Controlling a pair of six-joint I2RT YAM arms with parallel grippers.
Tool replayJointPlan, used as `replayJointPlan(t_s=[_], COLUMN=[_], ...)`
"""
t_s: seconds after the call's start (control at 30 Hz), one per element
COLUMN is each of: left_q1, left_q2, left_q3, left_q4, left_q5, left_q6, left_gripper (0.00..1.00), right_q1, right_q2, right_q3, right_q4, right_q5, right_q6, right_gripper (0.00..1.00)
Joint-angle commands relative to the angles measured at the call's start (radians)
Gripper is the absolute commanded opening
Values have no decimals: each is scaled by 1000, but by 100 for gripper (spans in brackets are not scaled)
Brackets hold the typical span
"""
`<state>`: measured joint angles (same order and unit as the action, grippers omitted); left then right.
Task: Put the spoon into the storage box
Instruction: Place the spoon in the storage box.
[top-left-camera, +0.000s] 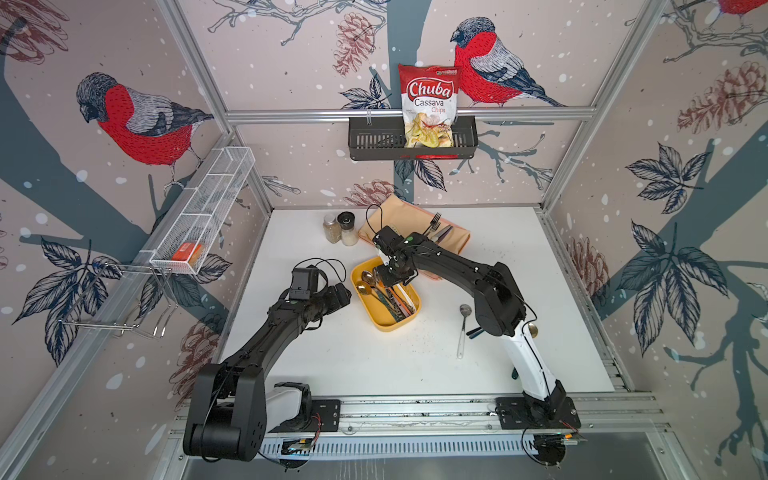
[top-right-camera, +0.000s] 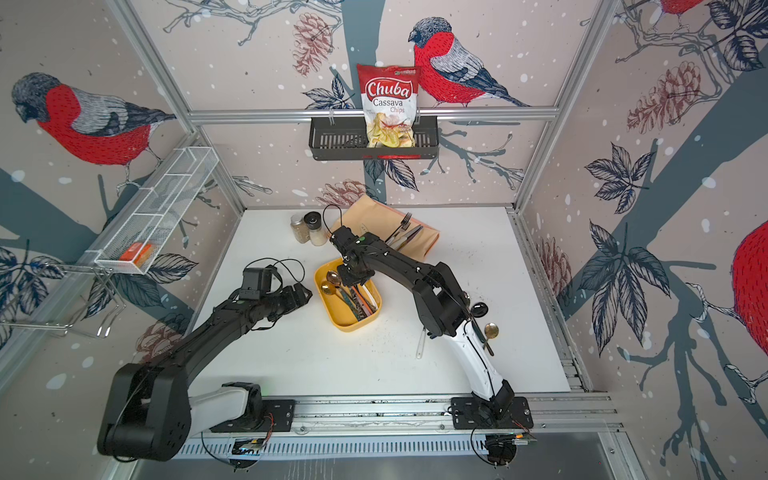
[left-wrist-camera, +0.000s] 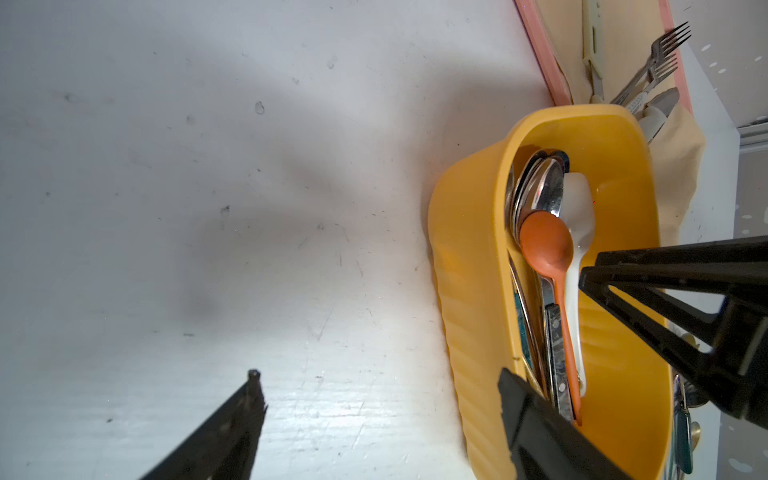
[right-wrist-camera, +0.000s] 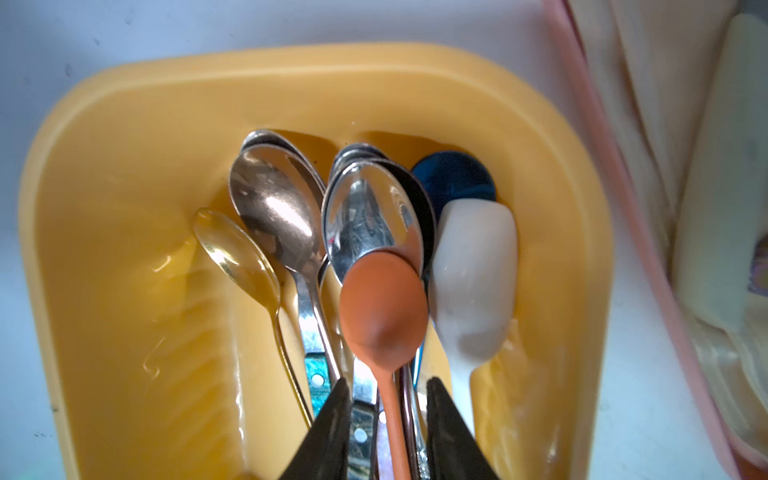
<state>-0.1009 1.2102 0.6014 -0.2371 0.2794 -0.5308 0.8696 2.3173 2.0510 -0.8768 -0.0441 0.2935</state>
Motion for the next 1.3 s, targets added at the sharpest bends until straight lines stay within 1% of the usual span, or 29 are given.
replayJointPlan(t_s=[0.0,0.1,0.17,0.37,0.53,0.67,0.8,0.9,1.07,1.27], left_q1=[-26,-82,-118,-187,-219,-231,-248,-264,-278,-286], left_q2=[-4,1,10,49,77,71,51,36,20,33], left_q3=[39,82,109,160,178,185,169,145,122,130], left_q4=[-34,-62,-71,-77,-80,-88,-91,-96,-104,-103], left_q5=[-36,-84,-103,-129,-135,-140,-146,-156,-163,-165], left_q6=[44,66,76,98,110,115,107,100,91,84], left_gripper=[89,89,89,89,89,89,89,89,89,89], right_q1=[-8,-34,-55,-99,-129,-145,-155,-159,-158,-161], right_q2=[-40,-126,-207,-434,-588,-678,-722,-724,-723,-723], right_q3=[3,-66,-144,-402,-658,-836,-982,-1051,-1087,-1119], right_q4=[-44,-47,-37,-31,12,63,128,171,200,207], right_q5=[46,72,89,175,182,175,173,159,149,140], right_q6=[18,52,86,194,286,340,364,374,376,381], right_gripper=[34,34,34,36,38,40,40,40,40,39])
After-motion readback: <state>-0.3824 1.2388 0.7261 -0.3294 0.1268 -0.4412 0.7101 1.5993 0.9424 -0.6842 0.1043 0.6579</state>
